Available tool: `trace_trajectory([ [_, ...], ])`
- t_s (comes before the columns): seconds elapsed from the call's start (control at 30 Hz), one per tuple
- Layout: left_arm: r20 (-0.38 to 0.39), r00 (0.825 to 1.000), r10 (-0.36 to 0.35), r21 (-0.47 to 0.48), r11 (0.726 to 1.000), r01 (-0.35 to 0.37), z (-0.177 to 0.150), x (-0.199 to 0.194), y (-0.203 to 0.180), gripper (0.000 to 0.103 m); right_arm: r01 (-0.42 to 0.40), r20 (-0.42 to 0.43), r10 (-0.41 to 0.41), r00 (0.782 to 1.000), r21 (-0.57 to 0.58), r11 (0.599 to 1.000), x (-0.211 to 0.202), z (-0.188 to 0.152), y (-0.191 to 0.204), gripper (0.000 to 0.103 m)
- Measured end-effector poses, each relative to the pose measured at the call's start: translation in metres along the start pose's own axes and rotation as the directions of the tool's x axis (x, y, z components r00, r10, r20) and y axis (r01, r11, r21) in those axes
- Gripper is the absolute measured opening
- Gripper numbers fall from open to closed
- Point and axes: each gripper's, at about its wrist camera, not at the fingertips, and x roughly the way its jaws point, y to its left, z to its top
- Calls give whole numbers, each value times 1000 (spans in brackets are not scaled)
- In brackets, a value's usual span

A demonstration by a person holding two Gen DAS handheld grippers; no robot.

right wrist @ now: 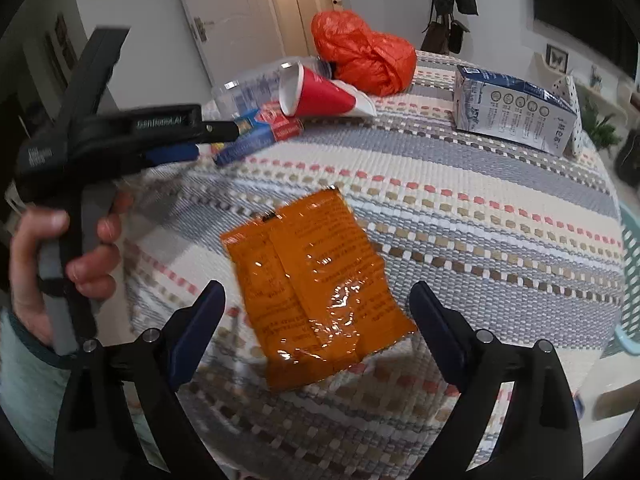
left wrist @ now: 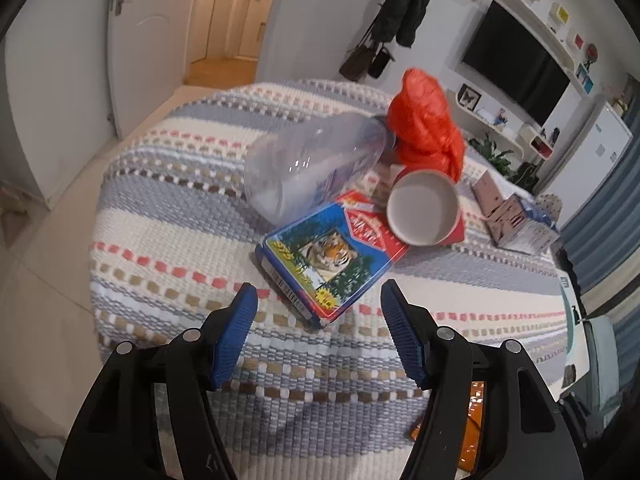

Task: Collect trash
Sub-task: 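Return both tools over the table toward the snack bag and card box, then grasp the orange snack bag with the right tool while the left tool grasps the tiger card box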

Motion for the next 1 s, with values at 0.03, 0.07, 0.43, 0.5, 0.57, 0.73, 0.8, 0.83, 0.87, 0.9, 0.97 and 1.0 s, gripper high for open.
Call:
trace_trajectory([
  [0.03, -6, 1000, -1, 2, 1000, 1, 0, 3, 0, 63, 26, -7, -26, 1000, -14, 1000, 4, -1, 2, 89],
  [0.07, -3, 1000, 1, 9, 1000, -1, -1, 5, -1, 63, 43, -3, -43, 999, -27, 999, 5, -1, 4, 89],
  [0.43, -53, 971, -233, 88, 968, 237, -12, 5, -36, 53, 130, 27, -130, 991, -23, 991, 5, 4, -9, 65],
  [0.5, -62, 968, -245, 115, 961, 251, -16, 3, -41, 53, 118, 42, -118, 992, 1, 993, 1, 6, -16, 53],
  [0.57, -61, 970, -234, 138, 961, 241, -19, 0, -42, 53, 120, 45, -121, 992, 21, 993, -1, 7, -23, 36],
  [0.73, 51, 994, -100, 183, 979, 89, -10, -16, -42, 73, 71, 47, -74, 996, 67, 995, -1, 5, -35, 33],
  [0.8, 48, 996, -71, 224, 973, 59, -2, -10, -45, 84, 53, 53, -58, 997, 82, 995, -3, 6, -37, 33],
  [0.83, 26, 997, -78, 247, 967, 69, 1, -6, -47, 84, 44, 59, -49, 997, 82, 996, -5, 6, -38, 33],
  [0.87, 7, 998, -65, 267, 962, 61, 3, 1, -49, 84, 40, 62, -45, 997, 81, 996, -6, 7, -37, 34],
  [0.9, -2, 1000, -25, 281, 960, 24, 7, 10, -47, 84, 36, 63, -41, 997, 80, 996, -9, 6, -37, 46],
  [0.97, -44, 999, 18, 309, 951, -4, 9, 27, -48, 84, 23, 73, -29, 997, 85, 996, -13, 6, -37, 69],
  [1.0, -64, 997, 40, 313, 950, -18, 11, 36, -50, 83, 17, 79, -24, 997, 88, 996, -14, 7, -37, 72],
])
